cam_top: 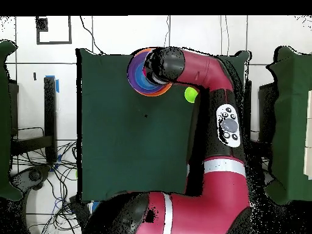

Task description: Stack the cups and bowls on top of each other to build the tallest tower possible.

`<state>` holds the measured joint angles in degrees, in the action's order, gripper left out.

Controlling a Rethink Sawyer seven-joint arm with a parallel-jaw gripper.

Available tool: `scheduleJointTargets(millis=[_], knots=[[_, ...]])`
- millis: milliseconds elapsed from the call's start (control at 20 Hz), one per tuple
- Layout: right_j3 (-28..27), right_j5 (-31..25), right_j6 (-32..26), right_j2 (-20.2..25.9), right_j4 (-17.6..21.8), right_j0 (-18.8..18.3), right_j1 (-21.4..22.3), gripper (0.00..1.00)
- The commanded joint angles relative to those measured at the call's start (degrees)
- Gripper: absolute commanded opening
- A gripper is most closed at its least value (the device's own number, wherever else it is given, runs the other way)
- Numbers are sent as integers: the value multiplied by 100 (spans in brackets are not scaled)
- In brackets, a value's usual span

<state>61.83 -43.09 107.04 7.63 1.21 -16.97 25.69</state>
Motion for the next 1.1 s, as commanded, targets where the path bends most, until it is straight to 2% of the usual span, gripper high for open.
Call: scheduleJointTargets(millis=[50,450,1100], knots=[[513,-748,171,122,-69,-106,448,100],[646,-605,-389,131,203,-465,423,100],[1516,179,-1056,437,621,-1129,533,100]])
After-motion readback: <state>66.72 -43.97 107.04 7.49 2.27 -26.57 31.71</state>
